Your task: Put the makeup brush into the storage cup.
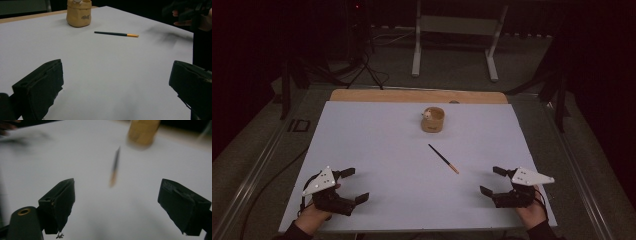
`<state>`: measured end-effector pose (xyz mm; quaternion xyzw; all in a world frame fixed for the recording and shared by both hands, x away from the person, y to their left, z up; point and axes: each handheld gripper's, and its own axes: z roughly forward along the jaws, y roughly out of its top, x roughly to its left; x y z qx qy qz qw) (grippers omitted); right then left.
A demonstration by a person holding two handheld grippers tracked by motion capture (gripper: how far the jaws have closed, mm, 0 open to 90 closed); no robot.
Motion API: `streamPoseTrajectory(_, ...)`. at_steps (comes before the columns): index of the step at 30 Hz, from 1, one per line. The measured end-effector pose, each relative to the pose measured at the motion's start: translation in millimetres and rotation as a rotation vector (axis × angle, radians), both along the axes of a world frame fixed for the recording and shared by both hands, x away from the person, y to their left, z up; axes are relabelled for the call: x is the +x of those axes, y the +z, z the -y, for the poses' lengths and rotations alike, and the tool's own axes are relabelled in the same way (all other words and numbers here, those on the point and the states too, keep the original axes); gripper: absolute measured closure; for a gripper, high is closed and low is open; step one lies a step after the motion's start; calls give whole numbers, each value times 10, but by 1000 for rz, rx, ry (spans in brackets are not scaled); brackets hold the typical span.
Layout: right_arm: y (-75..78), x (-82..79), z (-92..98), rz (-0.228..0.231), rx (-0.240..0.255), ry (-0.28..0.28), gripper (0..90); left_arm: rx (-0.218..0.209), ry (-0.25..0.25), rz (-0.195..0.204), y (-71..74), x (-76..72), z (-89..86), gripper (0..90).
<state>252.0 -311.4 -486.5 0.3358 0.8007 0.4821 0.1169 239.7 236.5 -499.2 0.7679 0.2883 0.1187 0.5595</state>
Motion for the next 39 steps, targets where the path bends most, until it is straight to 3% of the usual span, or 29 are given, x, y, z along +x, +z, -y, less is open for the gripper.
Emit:
streamPoseTrajectory(2,-20,13,-1,-25,2,9,159,2,-3,1,1,-2,3,5)
streamPoseTrajectory(5,-30,0,-30,44,-41,13,161,11,-8,5,4,-3,19,5)
streamPoseTrajectory(8,-30,-5,-39,41,-46,17,158,8,-10,10,7,-5,19,5)
streamPoseTrajectory(9,-30,-14,-48,59,-54,25,160,10,-9,11,9,-5,18,5)
streamPoseTrajectory(17,-24,-2,-69,41,-77,-2,150,4,-14,22,33,-10,36,5)
streamPoseTrajectory(21,-25,33,-82,10,-99,-17,149,2,-12,27,50,-10,32,5)
streamPoseTrajectory(23,11,54,-90,24,-119,-22,148,-2,-10,31,60,-16,27,5)
streamPoseTrajectory(29,113,120,-177,-14,-160,-1,139,-7,-7,40,86,-20,25,5)
streamPoseTrajectory(32,141,153,-223,-40,-169,6,137,-8,-8,43,92,-22,26,5)
streamPoseTrajectory(34,160,186,-252,-80,-183,12,135,-7,-9,45,90,-22,25,5)
streamPoseTrajectory(39,186,265,-338,-104,-219,24,130,-1,-9,45,88,-17,32,5)
